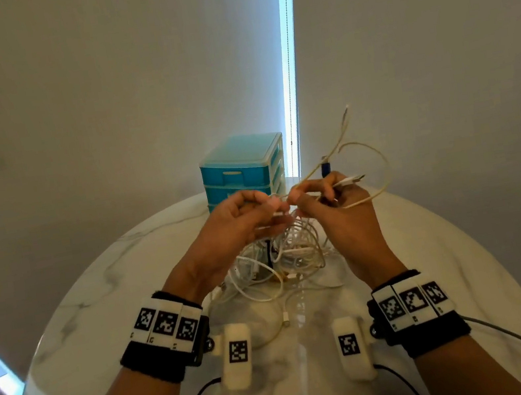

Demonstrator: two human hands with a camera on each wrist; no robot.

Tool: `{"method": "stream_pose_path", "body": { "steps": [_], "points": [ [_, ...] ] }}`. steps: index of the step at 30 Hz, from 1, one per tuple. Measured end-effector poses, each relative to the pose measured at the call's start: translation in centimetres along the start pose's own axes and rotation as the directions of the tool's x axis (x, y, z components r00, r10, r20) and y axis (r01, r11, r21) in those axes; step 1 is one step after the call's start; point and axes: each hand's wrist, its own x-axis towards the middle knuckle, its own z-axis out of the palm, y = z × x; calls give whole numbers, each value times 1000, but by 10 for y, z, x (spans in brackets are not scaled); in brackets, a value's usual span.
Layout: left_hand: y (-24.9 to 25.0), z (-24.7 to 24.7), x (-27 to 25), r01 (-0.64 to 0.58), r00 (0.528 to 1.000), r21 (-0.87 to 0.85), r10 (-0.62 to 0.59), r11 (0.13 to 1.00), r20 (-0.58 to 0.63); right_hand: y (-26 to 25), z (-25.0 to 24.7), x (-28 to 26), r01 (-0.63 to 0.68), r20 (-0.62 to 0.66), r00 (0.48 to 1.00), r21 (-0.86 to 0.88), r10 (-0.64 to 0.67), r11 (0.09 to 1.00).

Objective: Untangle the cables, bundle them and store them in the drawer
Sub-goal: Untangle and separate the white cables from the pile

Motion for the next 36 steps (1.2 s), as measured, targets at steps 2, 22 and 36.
{"method": "stream_pose_path", "body": {
  "steps": [2, 22, 36],
  "points": [
    [-12, -2, 5, 110, 994, 76, -110, 991, -11, -3, 0, -1, -29, 7, 1000, 27, 29, 999],
    [10, -15, 8, -318, 843, 11, 288, 948, -455, 30, -4, -3, -273, 224, 935, -32, 273, 961],
    [9, 9, -3, -128, 991, 157, 131, 979, -9, -17, -17, 7, -69, -58, 993, 435, 104, 898]
  ]
}}
